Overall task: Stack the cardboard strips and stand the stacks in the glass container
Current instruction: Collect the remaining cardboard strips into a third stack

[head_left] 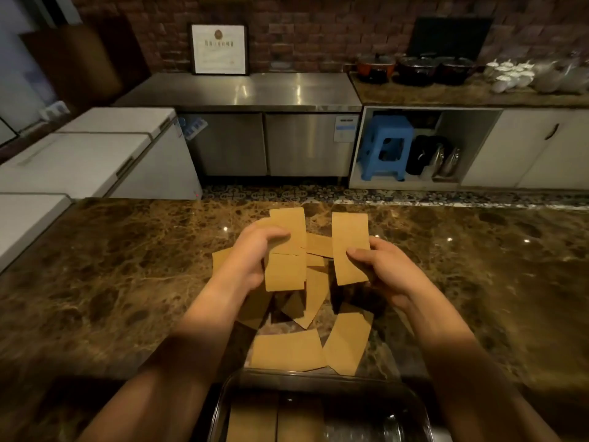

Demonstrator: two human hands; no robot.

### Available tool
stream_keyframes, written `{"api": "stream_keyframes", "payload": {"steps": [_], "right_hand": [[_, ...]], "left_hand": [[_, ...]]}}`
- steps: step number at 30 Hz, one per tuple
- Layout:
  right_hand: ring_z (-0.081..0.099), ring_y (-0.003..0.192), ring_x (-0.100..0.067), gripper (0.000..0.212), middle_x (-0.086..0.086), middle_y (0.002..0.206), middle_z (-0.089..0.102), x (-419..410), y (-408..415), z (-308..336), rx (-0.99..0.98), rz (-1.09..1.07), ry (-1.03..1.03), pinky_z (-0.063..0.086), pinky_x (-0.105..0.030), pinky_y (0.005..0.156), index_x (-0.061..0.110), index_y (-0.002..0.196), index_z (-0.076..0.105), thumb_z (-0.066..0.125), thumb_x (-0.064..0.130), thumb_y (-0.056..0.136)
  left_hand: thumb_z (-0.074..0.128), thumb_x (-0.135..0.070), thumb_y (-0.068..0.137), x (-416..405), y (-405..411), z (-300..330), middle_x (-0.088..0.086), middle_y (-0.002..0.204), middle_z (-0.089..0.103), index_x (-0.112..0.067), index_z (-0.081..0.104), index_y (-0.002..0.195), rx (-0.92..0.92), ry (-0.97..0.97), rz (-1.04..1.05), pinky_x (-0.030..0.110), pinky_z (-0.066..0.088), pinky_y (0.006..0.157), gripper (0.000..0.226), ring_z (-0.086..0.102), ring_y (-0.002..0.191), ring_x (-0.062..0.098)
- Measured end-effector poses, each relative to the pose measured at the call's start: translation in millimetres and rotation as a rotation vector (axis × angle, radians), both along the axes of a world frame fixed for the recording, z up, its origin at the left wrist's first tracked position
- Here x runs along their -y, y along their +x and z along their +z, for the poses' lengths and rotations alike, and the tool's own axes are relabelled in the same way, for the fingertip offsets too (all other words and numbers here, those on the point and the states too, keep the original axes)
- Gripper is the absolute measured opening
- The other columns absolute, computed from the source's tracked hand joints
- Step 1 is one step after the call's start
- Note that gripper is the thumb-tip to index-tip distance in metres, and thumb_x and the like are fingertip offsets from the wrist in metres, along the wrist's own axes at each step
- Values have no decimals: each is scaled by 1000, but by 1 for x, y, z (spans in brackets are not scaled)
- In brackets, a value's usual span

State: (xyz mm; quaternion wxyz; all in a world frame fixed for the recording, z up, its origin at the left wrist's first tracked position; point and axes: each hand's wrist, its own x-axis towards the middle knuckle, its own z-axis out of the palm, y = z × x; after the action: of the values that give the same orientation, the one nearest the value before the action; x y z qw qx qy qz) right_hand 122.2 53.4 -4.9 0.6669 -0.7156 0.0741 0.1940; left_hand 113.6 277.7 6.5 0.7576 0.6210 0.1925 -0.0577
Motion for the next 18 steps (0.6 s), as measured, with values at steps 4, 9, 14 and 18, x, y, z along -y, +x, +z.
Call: {"api": "stream_keyframes", "payload": {"steps": [4, 9, 14, 18], "right_hand": [[73, 98, -27, 25, -8, 110, 77, -11, -15, 20, 4, 88, 314, 59, -34, 70, 17, 119, 69, 61, 16, 96], [70, 74, -17, 26, -9, 102, 75, -33, -33, 38, 75, 209, 298, 43, -20, 41, 16, 123, 64, 60, 16, 98], [75, 78, -17, 24, -2, 103, 78, -41, -39, 41, 200, 164, 154, 47, -20, 44, 24, 122, 61, 62, 23, 98], [77, 85, -21, 23, 3, 98, 79, -33, -38, 42, 186, 37, 203, 54, -21, 45, 24, 121, 61, 61, 19, 98]], "left_hand": [[59, -20, 91, -1, -11, 19, 15, 101, 77, -17, 69, 113, -19, -333, -34, 41, 61, 60, 24, 76, 87, 32], [64, -26, 93, 8, -22, 33, 12, 112, 75, -18, 66, 124, 118, -303, -47, 45, 58, 75, 32, 72, 102, 32], [63, -44, 89, 13, -31, 40, 8, 113, 75, -26, 66, 124, 172, -299, -68, 46, 60, 80, 40, 72, 103, 27], [45, -38, 102, 9, -33, 42, 18, 123, 70, -15, 65, 125, 181, -516, -89, 53, 50, 97, 38, 67, 114, 33]]}}
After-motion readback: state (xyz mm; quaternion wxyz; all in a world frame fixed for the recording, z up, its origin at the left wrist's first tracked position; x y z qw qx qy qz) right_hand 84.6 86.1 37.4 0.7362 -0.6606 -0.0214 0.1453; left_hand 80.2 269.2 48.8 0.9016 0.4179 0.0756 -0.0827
